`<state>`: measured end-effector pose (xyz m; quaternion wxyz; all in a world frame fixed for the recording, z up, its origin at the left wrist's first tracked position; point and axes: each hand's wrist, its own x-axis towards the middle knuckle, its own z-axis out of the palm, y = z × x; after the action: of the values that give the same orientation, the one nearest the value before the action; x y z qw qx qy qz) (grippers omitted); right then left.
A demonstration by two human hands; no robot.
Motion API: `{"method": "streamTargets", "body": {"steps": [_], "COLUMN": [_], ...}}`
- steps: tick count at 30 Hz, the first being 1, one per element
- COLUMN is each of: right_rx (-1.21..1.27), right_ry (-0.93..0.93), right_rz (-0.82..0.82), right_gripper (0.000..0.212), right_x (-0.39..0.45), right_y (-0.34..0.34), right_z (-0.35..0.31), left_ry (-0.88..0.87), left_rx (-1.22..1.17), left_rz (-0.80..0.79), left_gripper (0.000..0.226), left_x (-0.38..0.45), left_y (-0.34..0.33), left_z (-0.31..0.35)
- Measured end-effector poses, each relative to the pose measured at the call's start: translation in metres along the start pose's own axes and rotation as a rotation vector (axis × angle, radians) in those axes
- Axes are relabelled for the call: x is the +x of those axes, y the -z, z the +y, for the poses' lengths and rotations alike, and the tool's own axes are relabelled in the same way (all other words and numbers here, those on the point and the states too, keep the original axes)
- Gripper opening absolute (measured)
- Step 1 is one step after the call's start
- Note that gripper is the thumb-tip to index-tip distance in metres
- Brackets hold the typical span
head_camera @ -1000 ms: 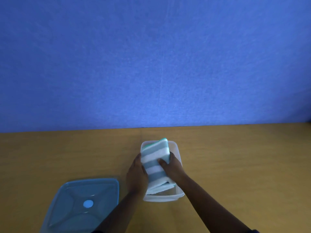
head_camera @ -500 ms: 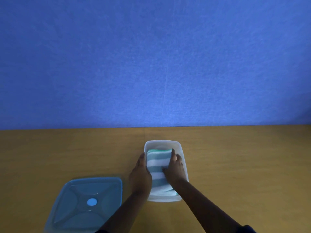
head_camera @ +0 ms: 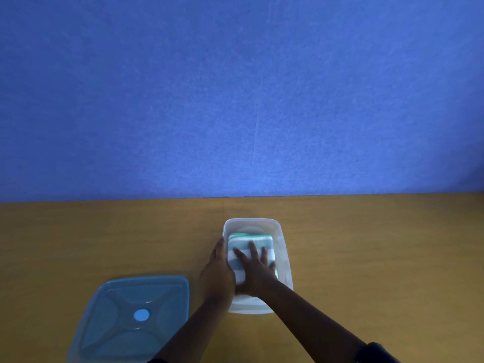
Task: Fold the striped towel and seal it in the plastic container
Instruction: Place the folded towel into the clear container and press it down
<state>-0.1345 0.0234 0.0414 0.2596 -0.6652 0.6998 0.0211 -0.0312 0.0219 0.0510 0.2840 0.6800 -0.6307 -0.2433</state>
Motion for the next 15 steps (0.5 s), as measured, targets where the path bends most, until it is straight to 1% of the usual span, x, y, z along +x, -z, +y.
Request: {"method": "streamTargets", "body": {"steps": [5, 12, 15], "right_rx": [0.023, 0.023, 0.024], "right_ry": [-0.005, 0.008, 0.018], "right_rz": [-0.041, -0.047, -0.053], "right_gripper": [0.104, 0.105, 0.104], "right_x": [0.0038, 0.0022, 0.0006], "right_y": [-0.0024, -0.0017, 0.0002], "right_z": [0.0050, 0.0056, 0.0060], "left_ry": [-0.010, -0.025, -0.018], "left_rx": [0.017, 0.060, 0.043], "left_rz": [0.001, 0.006, 0.012], "left_gripper": [0.049, 0.049, 0.049], "left_x": [0.0000, -0.0004, -0.0007], "left_y": [-0.0014, -0.0001, -0.0003], "left_z": [-0.0015, -0.0010, -0.0004]}}
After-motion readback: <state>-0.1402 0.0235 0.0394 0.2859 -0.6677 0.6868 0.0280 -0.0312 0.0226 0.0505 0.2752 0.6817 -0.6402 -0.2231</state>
